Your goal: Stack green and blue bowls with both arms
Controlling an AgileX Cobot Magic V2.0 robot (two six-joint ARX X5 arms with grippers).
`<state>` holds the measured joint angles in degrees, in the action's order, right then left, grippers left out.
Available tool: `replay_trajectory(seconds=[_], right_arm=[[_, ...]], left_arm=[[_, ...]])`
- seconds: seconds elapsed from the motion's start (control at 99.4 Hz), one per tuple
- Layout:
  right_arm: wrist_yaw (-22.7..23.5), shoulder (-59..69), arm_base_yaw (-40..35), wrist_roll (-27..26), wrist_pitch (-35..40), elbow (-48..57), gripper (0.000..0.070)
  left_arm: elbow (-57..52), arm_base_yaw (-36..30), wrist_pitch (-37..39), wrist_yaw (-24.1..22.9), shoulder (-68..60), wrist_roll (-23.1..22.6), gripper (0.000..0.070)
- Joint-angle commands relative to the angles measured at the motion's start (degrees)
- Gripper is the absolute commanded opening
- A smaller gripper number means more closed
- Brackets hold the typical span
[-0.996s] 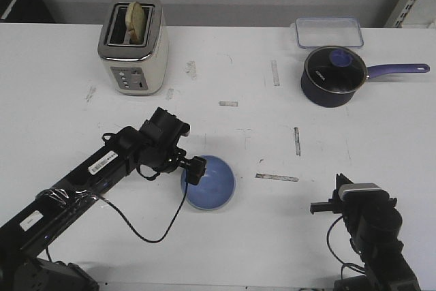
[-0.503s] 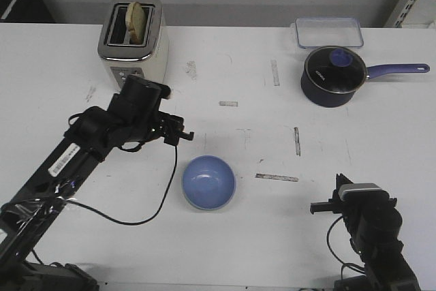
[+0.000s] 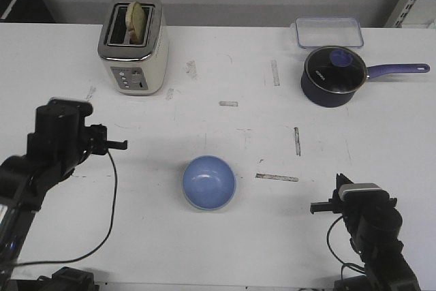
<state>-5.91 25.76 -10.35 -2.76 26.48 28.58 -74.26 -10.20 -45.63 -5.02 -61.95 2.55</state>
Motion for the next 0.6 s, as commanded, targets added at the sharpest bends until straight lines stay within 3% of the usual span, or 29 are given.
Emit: replay_trajectory(seconds=[0.0,0.302,0.463,0.594], right_arm=[[0.07,0.22,-0.09,0.68,-0.76,0.57,0.0012],[0.07,0.20,-0.09,0.66,-1.03,0.57,0.0012],[0.07,0.17,-0.09,0.66,-1.99,0.57,0.0012],[0.02,0.17,-0.09,0.66,-3.41,0.57,0.0012]], left_arm=[[6.34,2.56,4.57,-0.17,5.31,-0.85,0.0000],[30.36,11.34,19.28,-0.15,29.48,-2.78,0.0000],[37.22,11.69,26.23,-0.15,36.22,-3.45,0.0002],[38.73,11.69,26.21,-0.15,36.98,-3.43,0.0002]])
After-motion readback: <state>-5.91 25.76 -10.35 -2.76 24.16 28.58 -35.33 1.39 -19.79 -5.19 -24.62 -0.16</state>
